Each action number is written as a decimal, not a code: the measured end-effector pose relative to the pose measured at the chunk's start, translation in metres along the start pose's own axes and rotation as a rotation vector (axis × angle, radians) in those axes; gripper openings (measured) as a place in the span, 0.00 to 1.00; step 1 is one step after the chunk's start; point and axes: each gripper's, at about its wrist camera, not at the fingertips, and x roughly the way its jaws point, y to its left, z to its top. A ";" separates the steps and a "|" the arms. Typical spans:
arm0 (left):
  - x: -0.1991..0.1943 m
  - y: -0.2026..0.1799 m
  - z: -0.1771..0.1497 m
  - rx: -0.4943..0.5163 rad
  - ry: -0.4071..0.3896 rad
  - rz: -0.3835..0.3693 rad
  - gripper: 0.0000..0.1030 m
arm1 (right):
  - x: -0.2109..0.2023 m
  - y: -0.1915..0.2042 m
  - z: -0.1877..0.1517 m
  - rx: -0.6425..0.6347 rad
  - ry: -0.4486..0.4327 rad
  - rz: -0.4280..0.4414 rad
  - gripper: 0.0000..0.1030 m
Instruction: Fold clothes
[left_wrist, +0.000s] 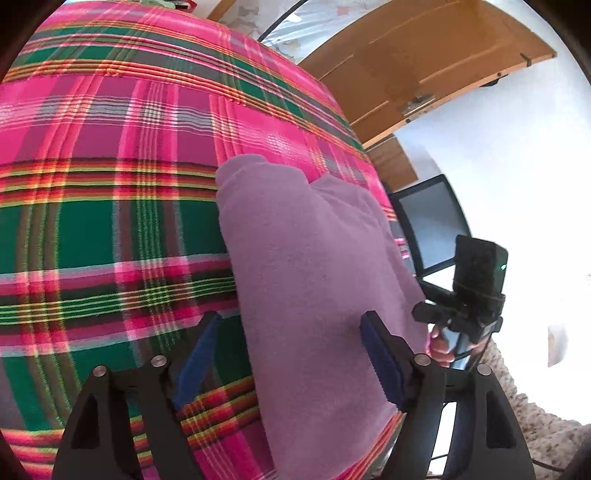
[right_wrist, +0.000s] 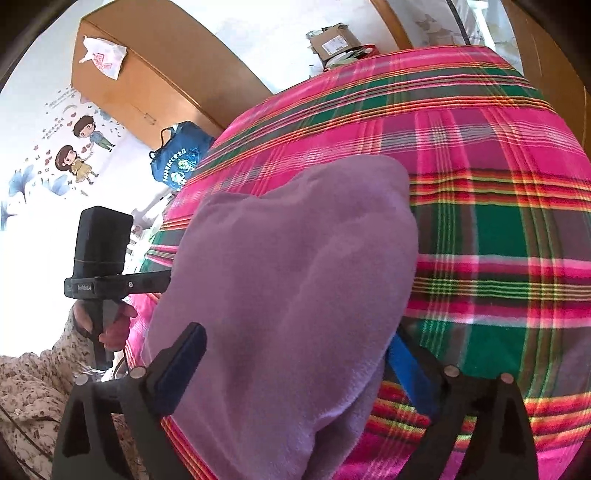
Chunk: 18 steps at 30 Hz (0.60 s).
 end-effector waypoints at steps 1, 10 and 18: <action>0.002 -0.001 0.001 0.001 0.000 -0.007 0.76 | 0.000 0.000 0.000 -0.004 0.000 0.003 0.97; 0.012 -0.009 0.008 0.028 0.009 -0.010 0.77 | 0.007 0.016 -0.002 -0.107 0.012 -0.085 0.96; 0.023 -0.033 0.002 0.189 0.025 0.125 0.78 | 0.022 0.042 -0.016 -0.293 -0.040 -0.249 0.98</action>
